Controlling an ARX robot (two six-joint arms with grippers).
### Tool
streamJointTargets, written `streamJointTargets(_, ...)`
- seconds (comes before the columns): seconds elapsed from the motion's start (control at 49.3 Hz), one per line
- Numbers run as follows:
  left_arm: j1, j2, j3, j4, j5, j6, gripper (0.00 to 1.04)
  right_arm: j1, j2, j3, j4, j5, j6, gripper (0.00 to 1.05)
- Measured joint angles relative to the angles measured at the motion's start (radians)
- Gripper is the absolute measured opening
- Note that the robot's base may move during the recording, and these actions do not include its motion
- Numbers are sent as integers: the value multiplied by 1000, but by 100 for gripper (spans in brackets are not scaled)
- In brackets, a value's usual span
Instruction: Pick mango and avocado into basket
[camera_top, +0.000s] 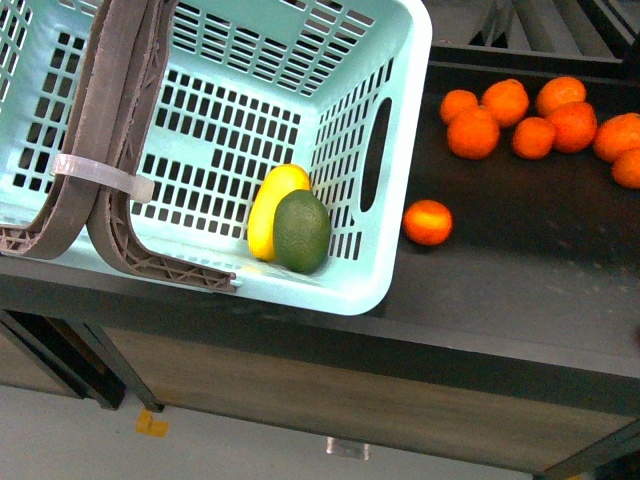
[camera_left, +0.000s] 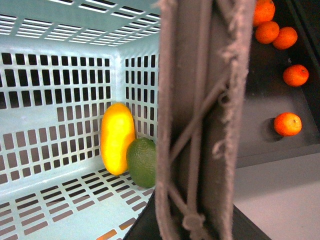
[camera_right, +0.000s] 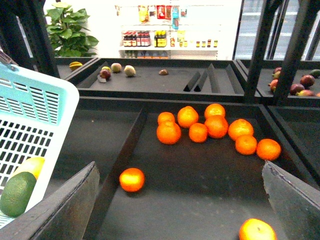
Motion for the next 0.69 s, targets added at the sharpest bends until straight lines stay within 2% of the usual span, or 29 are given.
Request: streamJointTargets(0.69,9,1,0,0,-15,5,6,-2,0,0,-1,-2,0,97)
